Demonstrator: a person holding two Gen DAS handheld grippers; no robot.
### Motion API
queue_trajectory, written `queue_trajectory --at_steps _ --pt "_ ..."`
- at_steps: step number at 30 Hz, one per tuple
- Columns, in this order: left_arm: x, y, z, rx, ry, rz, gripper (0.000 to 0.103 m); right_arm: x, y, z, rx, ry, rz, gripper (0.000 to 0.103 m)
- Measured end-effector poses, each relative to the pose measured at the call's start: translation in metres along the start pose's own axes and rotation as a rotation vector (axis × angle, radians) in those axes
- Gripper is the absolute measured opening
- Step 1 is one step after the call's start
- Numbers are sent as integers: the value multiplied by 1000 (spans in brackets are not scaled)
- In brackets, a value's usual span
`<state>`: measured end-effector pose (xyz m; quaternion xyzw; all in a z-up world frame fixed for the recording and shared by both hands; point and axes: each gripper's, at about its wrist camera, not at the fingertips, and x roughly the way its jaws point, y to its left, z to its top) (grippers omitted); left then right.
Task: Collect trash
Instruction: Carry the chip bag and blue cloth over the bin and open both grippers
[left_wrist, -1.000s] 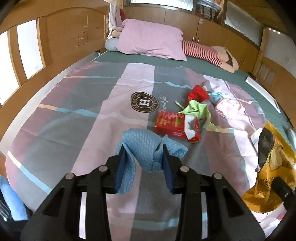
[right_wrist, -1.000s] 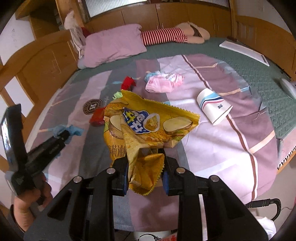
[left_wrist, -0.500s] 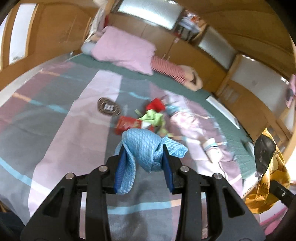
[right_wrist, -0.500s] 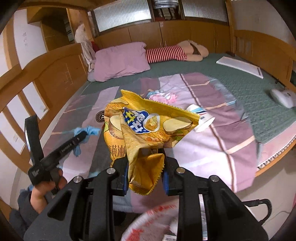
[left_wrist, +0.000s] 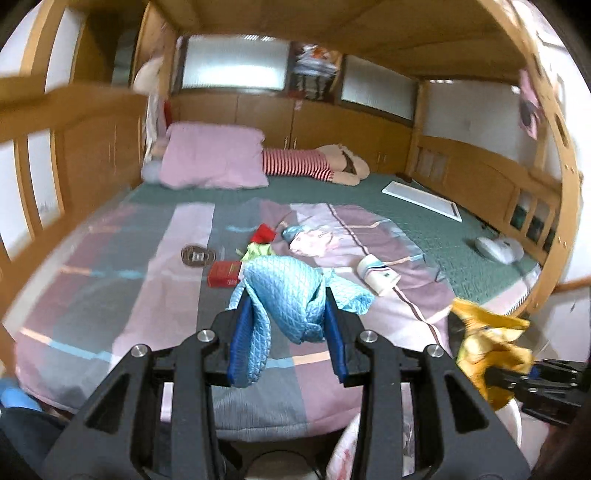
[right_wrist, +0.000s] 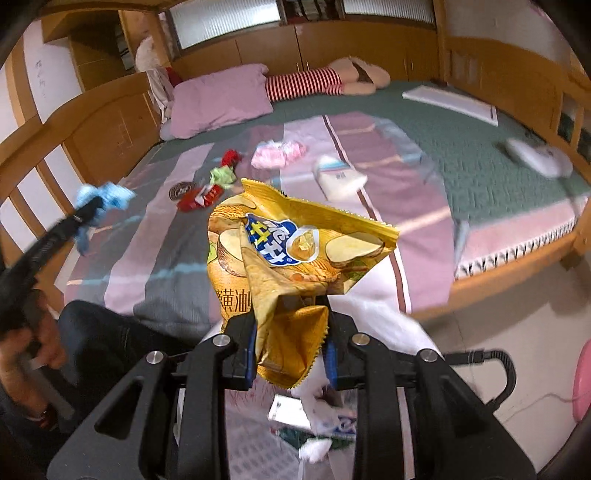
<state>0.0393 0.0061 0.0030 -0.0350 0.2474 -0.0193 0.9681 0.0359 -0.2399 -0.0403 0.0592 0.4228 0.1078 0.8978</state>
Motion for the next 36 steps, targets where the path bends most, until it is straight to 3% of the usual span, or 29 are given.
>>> queue_trajectory --at_steps 7,9,11,12,21,24,29,31,32,33,36 --pt "-30 -22 1 14 0 -32 37 2 -10 -23 -18 87 3 29" --pt "-32 -25 1 17 1 -39 37 5 -12 -28 -26 122 -5 41" --pt "-33 -28 0 19 4 -48 37 2 -18 -30 -5 104 -20 58" --pt "-33 -28 0 17 9 -55 37 -2 -22 -30 17 88 -18 61" --pt "-24 -39 -9 43 49 -89 37 -33 -60 -17 211 -49 -10 63" --pt "-15 -50 -21 68 106 -160 37 -40 -68 -14 258 -93 -23 64" --pt "15 -77 -60 125 289 -265 42 -40 -73 -11 290 -101 -9 65" --pt "24 -86 -74 153 346 -275 48 -38 -71 -11 283 -94 -11 66" --pt "27 -89 -79 167 361 -275 57 -36 -71 -12 280 -89 -10 66" --pt "27 -91 -82 177 363 -266 67 -36 -70 -12 280 -87 -10 66" --pt "22 -94 -81 182 333 -250 82 -34 -69 -12 281 -79 -7 67"
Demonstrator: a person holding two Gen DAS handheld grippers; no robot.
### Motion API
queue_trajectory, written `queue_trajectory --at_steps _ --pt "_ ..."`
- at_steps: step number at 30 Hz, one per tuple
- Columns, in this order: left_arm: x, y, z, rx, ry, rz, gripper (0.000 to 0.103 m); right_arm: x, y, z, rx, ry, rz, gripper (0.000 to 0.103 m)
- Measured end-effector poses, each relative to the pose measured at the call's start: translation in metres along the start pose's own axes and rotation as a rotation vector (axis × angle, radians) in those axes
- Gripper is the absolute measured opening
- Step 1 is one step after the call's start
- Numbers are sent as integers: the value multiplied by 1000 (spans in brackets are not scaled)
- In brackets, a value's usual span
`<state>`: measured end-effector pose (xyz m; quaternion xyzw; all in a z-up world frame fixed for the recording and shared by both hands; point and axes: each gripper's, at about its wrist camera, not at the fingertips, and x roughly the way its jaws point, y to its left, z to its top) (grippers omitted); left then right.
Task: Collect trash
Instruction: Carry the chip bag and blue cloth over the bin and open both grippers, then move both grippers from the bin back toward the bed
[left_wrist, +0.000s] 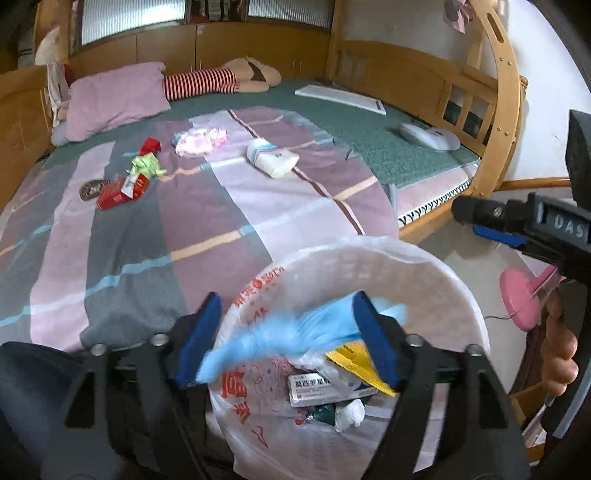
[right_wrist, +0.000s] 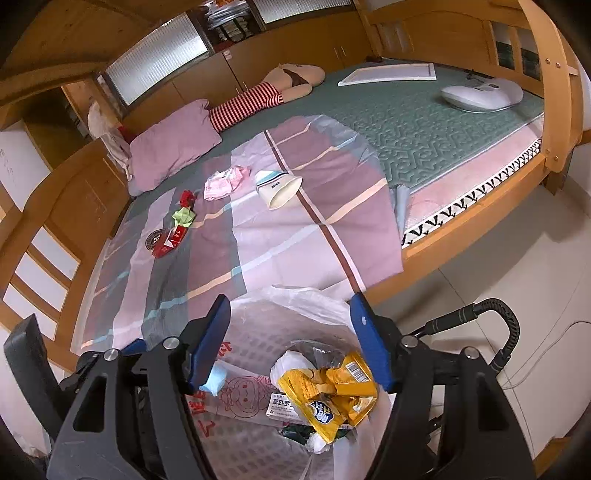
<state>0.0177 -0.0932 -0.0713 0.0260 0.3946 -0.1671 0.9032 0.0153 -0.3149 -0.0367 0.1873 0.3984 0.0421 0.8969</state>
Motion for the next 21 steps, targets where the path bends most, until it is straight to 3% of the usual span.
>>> queue_trajectory --at_steps 5,21 --pt "-7 5 3 -24 -30 9 90 2 3 0 -4 6 5 69" --pt "-11 32 2 -127 -40 69 95 26 24 -8 -41 65 8 69"
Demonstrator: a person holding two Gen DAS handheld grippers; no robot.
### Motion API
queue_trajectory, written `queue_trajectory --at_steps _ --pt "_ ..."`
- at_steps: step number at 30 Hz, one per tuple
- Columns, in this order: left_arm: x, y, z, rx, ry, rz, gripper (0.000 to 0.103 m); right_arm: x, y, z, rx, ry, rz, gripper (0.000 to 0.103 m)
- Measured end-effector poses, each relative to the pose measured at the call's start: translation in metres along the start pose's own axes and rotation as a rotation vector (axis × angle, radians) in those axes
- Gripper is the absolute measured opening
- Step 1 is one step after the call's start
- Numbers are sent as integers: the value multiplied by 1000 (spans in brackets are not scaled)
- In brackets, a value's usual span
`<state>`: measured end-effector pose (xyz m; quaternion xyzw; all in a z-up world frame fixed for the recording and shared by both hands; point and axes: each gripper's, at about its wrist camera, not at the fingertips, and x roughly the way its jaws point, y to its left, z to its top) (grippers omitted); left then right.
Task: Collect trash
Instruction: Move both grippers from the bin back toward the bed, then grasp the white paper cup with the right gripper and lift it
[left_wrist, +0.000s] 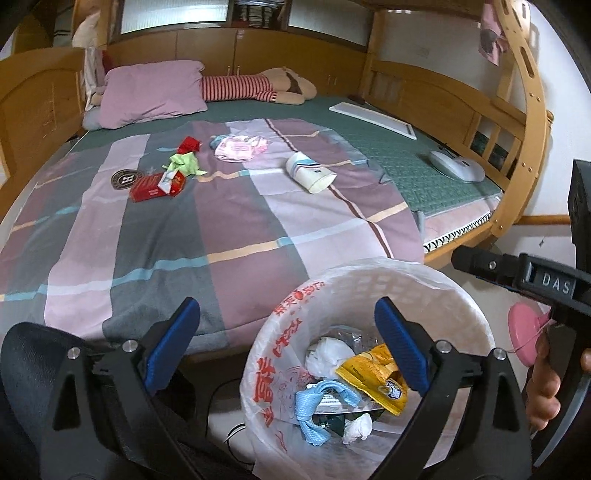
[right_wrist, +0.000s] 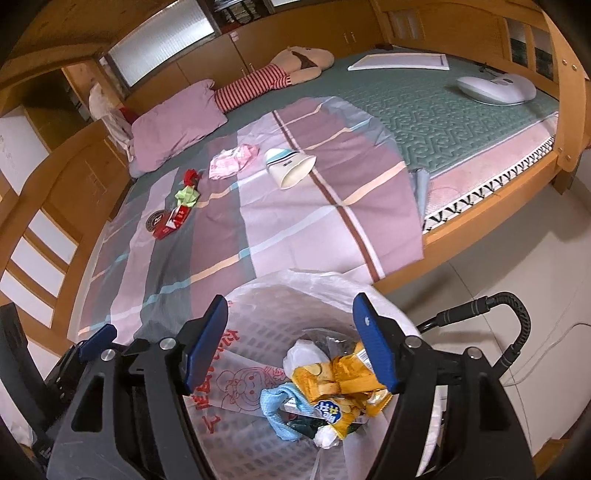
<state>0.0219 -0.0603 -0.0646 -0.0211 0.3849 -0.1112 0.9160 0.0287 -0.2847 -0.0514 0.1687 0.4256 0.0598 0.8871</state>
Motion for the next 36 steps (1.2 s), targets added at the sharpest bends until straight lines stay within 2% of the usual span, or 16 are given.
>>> queue_trajectory --at_steps 12,25,30,33,36 --pt "-2 19 2 -86 -9 23 95 7 2 -2 -1 16 -2 69" --pt "-3 29 8 -89 -35 56 95 13 3 -2 -4 22 -9 69" --pt "6 60 44 -58 -104 181 97 25 10 30 -49 -16 -49 69" --pt "20 94 67 -122 -95 231 97 51 17 60 -99 -13 -87 70" --pt "37 129 86 -225 -72 252 98 87 11 93 -90 20 -99 76"
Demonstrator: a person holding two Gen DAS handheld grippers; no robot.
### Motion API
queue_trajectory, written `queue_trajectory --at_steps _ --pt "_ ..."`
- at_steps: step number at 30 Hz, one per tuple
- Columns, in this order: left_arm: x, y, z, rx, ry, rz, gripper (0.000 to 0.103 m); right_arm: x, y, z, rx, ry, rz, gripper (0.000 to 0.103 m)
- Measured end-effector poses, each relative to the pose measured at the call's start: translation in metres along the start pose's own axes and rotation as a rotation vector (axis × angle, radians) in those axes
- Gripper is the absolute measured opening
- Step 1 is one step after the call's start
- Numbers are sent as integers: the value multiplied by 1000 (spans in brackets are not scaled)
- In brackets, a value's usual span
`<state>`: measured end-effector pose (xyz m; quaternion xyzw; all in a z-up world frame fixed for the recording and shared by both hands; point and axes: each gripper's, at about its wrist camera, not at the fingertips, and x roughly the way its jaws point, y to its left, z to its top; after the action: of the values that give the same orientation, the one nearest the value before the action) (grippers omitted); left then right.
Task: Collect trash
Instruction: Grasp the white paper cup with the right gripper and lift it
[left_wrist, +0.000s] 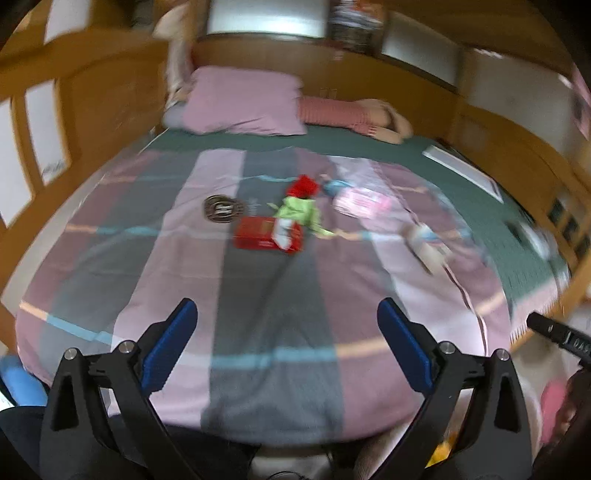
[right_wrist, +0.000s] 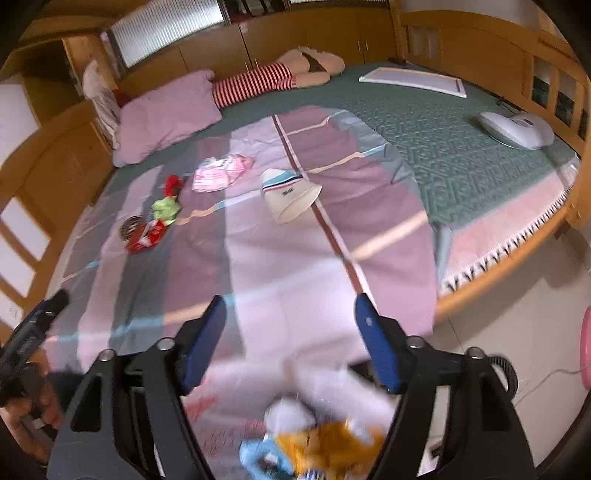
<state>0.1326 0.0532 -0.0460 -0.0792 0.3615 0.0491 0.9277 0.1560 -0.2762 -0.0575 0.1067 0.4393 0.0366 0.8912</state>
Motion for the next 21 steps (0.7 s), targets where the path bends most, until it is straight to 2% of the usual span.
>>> queue_trajectory --at_steps 2,5,9,11,13,14,16,18,20,21 --pt "22 13 15 -46 26 23 98 27 -6 24 5 5 -39 76" --pt "55 27 31 -82 38 79 98 76 -12 59 -18 41 -146 77" --pt "97 49 34 -147 60 150 98 138 -6 95 -4 115 -146 77" --pt "117 60 31 -185 158 240 98 163 7 112 -55 114 -167 77" --pt "127 69 35 -217 186 241 98 189 17 132 -79 92 -184 83" --pt "131 72 39 -222 182 251 98 198 19 137 -68 102 -172 84" --pt "138 77 54 -220 156 283 98 221 20 144 -17 159 -95 84" --pt "152 85 73 -246 126 278 98 231 30 140 10 211 -20 84" --pt "165 91 88 -274 104 239 98 234 49 129 -62 251 14 80" --pt "171 93 94 -275 98 216 98 233 61 120 -114 273 41 73"
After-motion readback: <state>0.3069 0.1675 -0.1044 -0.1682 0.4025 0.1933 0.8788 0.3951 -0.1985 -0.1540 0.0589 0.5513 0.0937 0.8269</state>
